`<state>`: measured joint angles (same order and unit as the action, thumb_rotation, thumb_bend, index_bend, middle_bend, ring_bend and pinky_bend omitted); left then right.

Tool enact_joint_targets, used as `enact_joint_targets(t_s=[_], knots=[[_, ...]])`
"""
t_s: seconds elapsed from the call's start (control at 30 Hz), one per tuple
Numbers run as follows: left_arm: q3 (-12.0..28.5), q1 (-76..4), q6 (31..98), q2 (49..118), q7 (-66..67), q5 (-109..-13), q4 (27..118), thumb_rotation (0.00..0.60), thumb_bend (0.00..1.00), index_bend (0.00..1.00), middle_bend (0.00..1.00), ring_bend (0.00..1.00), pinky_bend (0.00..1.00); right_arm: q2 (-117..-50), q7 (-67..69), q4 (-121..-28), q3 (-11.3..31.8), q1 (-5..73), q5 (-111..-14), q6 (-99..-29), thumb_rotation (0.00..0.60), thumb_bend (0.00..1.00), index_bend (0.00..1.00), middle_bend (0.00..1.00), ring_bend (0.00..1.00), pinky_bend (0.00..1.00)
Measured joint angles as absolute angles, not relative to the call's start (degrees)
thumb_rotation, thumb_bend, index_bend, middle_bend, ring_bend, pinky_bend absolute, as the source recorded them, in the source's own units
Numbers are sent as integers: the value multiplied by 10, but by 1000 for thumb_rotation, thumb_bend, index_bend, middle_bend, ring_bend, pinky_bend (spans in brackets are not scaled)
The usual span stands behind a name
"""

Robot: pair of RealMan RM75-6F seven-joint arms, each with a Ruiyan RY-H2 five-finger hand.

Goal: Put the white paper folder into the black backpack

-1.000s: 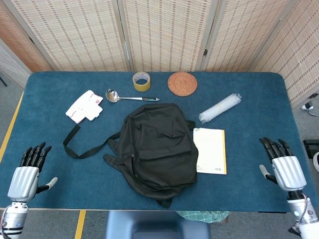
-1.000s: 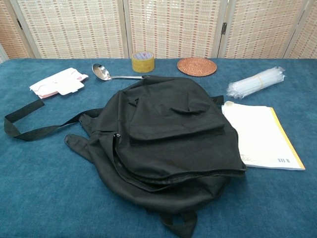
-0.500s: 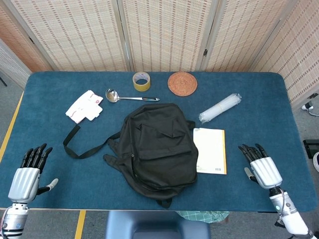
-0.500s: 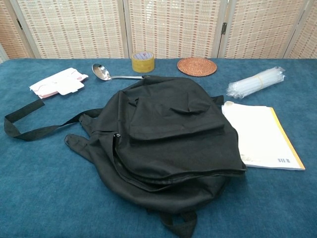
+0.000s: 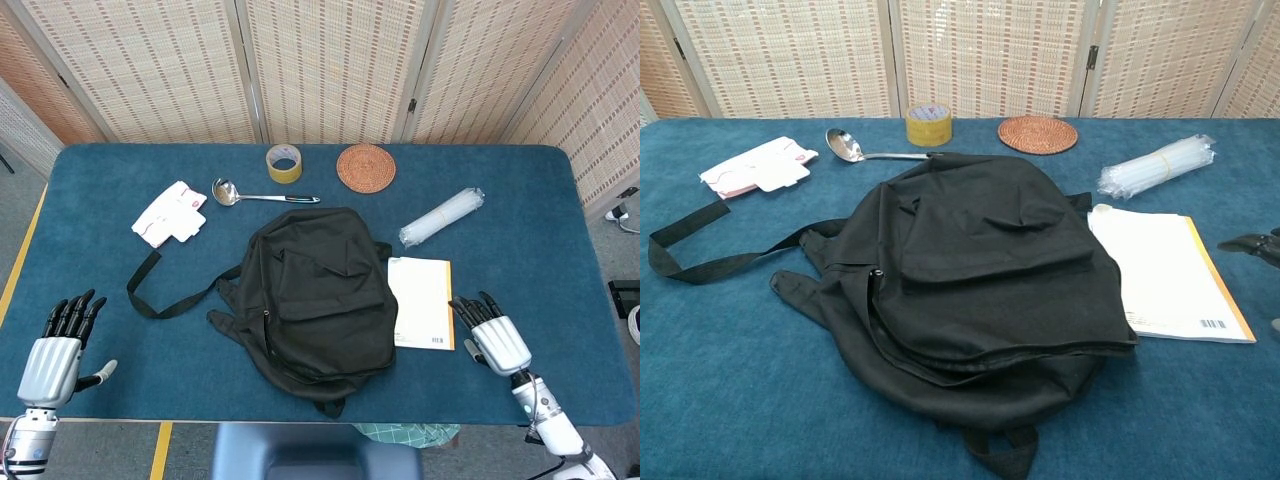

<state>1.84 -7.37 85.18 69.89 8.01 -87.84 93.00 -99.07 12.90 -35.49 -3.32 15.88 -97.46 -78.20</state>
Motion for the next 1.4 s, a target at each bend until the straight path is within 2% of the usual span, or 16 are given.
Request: enact_joint_targets(t_s=[0.47, 1.07, 1.4], knots=[[19, -73, 849, 699, 80, -875, 930, 600, 245, 89, 44, 61, 0, -1043, 166, -281, -44, 179, -976, -778, 600, 444, 124, 148, 181, 73], [18, -72, 849, 700, 77, -876, 927, 600, 245, 89, 44, 60, 0, -1049, 172, -270, -55, 183, -975, -780, 600, 444, 124, 149, 182, 73], [18, -71, 849, 700, 76, -876, 927, 600, 244, 89, 44, 60, 0, -1063, 175, -265, -47, 193, -970, -792, 600, 446, 136, 165, 200, 73]])
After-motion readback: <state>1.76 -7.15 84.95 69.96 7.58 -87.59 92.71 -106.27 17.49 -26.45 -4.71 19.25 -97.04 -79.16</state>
